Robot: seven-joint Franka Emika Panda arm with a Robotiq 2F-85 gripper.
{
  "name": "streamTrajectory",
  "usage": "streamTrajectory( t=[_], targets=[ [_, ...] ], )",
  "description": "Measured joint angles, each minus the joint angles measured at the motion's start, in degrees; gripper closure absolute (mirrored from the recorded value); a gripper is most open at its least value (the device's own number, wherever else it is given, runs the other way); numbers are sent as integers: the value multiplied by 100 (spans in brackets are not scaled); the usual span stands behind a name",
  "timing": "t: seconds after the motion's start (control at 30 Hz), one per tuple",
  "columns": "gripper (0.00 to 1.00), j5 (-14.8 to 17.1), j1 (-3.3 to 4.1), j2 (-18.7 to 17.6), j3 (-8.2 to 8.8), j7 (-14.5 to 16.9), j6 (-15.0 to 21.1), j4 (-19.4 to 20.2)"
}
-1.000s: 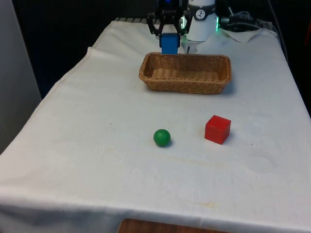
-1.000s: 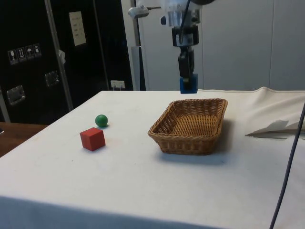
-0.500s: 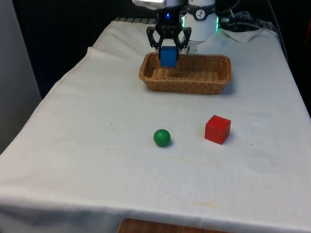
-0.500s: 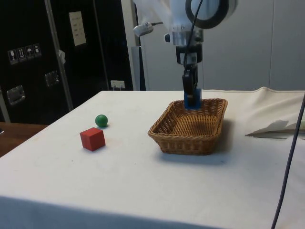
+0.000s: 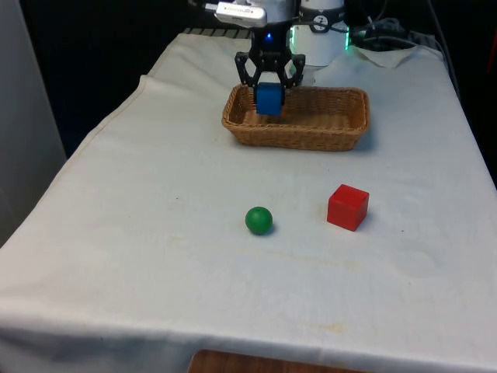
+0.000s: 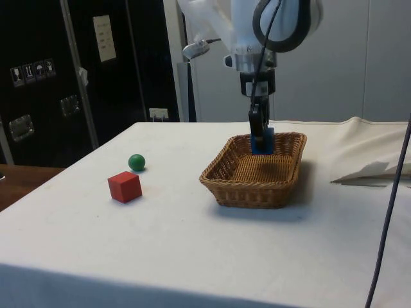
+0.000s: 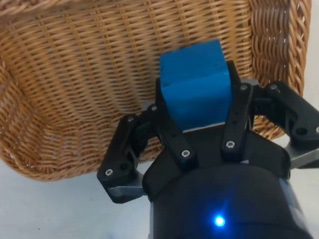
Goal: Place all non-red objects into the basket.
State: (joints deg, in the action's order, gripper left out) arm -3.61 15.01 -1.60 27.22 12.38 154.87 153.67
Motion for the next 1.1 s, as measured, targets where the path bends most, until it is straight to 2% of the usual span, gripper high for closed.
streamTrajectory(
  t=[0.03,0.07,0.1,0.13,0.33,0.37,0.77,1.1],
  targets=[
    [97,6,0,-23,-6,0,29,0],
    [83,11,0,-63,-6,0,63,-6],
    [74,11,0,-63,-6,0,63,-6],
    [74,11,0,-74,-6,0,69,-6],
    [14,11,0,-80,-6,0,74,-6],
    [0,11,0,-80,-6,0,74,0],
    [0,11,0,-40,-23,0,69,-40],
    [0,6,6,453,-143,-40,-556,-292]
  ],
)
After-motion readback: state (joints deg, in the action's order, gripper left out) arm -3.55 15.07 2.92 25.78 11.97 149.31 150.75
